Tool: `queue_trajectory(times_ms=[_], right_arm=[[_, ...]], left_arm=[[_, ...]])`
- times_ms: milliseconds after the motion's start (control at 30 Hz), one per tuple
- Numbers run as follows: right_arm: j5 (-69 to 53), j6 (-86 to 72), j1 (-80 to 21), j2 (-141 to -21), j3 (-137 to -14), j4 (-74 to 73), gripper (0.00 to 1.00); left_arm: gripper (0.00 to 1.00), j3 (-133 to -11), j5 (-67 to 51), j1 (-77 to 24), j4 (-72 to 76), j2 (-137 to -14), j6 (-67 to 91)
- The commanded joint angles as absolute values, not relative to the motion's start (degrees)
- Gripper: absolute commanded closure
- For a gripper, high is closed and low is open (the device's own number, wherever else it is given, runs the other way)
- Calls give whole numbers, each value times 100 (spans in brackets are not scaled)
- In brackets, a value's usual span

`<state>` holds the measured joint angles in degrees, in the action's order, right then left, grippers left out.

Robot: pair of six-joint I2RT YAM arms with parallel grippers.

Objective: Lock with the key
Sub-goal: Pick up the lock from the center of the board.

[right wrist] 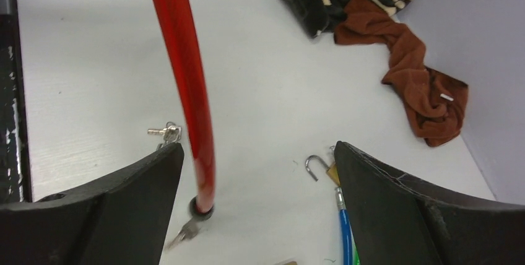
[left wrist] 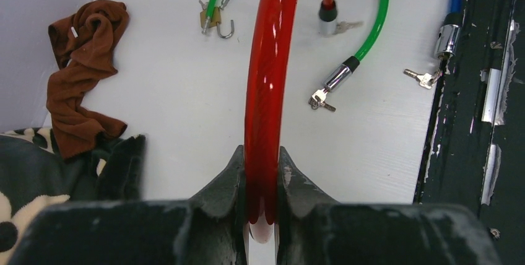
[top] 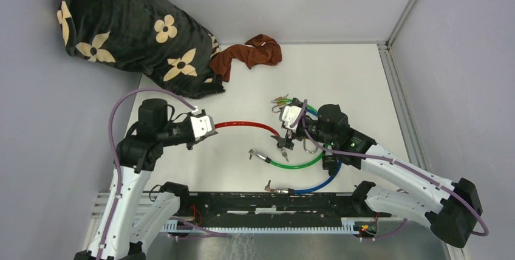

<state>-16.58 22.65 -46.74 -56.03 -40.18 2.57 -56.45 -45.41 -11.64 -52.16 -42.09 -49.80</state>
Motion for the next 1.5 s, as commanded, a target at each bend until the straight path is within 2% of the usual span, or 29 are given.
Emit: queue_trajectory(times_ms=[0,400,567,833,1067,1167,1267,1333,1400,1467], right_arm=[[-2227,2422,-4585,-5739,-4159,167,2],[-3047,1917,-4194,-6324,-3992,781,7],[-3777,1657,-4205,-6725,-4157,973,14],[-3941,1626,-4210,-6871,-4093,1035,31],[-3738,1498,-4200,-6566,-3540,1239,30],[-3681,1398,-4201,-6488,-3398,1362,33],[-3576,1345,-4199,-6423,-3305,1442,44],[-3516,1312,-4200,-6361,-3189,1520,56],[-3414,1252,-4191,-6305,-3093,1589,73],[-3326,1178,-4184,-6270,-3081,1624,98]], left_arm=[[98,-5651,-5000,-1161,-5101,-4058,-5252],[98,-5458,-5115,-1163,-5069,-3872,-5193],[98,-5428,-5189,-1161,-5005,-3872,-5079],[98,-5323,-5263,-1162,-4892,-3828,-4880],[98,-5217,-5353,-1160,-4483,-3804,-4351],[98,-5216,-5436,-1162,-4362,-3829,-4241],[98,-5204,-5467,-1160,-4336,-3843,-4214],[98,-5201,-5503,-1161,-4311,-3851,-4186],[98,-5211,-5546,-1161,-4295,-3856,-4123],[98,-5198,-5572,-1162,-4214,-3852,-3957]])
